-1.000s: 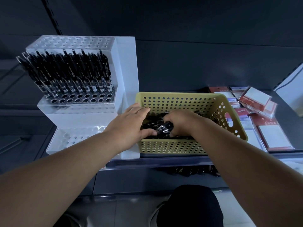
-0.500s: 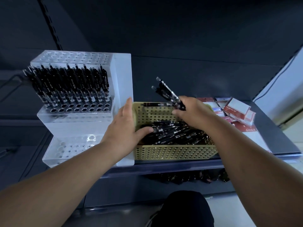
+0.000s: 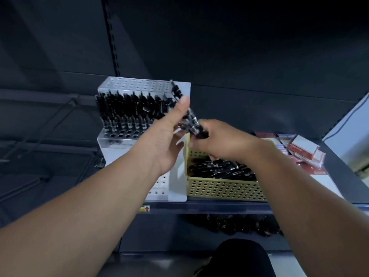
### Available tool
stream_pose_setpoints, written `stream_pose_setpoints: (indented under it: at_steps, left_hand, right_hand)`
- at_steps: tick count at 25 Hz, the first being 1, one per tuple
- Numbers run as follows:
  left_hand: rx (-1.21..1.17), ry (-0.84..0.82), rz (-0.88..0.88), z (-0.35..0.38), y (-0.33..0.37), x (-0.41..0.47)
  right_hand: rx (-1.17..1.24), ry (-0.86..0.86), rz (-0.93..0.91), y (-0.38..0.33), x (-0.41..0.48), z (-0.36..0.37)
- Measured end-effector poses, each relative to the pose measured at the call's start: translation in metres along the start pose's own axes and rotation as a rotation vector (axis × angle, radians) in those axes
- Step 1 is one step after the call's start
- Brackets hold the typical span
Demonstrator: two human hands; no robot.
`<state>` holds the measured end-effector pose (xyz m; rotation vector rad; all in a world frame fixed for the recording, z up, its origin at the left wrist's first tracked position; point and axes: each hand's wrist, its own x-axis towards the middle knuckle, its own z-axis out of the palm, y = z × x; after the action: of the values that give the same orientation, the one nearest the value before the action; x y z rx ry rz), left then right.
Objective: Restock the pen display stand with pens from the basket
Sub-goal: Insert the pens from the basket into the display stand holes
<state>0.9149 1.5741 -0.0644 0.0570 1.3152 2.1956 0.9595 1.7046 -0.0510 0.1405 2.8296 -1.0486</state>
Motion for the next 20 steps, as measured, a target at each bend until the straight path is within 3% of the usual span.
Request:
stream_pose_setpoints:
  at_steps: [4,9,11,13,15,18,20]
  left_hand:
    - [-0.212,0.206,-0.015,-0.018,0.015,-0.008]
    - [-0.263,0.566,0.089,-0.067,0.026,-0.018]
    - [-0.213,0.608,0.100,-0.092,0.031,-0.024]
    - [-0.031,0.566,0.072,-0.108,0.029,-0.032]
    - [0.230,0.472,0.024,-0.113,0.019,-0.041]
    - [0.526,0.319,-0.010,-0.111,0.008,-0.054]
    - [0.560,0.224,0.005,-0.113,0.008,-0.056]
  right_hand:
    - [-0.164,-0.019,-0.125,-0.030,0.006,0.045]
    - [0.099,-0.086,-0.017,-0.042,0.001,0.071]
    - [0.456,0.006,0.064,-0.041,-0.001,0.072]
    - [0.927,0.112,0.127,-0.043,0.002,0.076]
    - [1.246,0.168,0.141,-0.050,0.007,0.081]
    - [1.496,0.204,0.093,-0.064,0.016,0.087]
    - [1.541,0.243,0.076,-0.071,0.022,0.090]
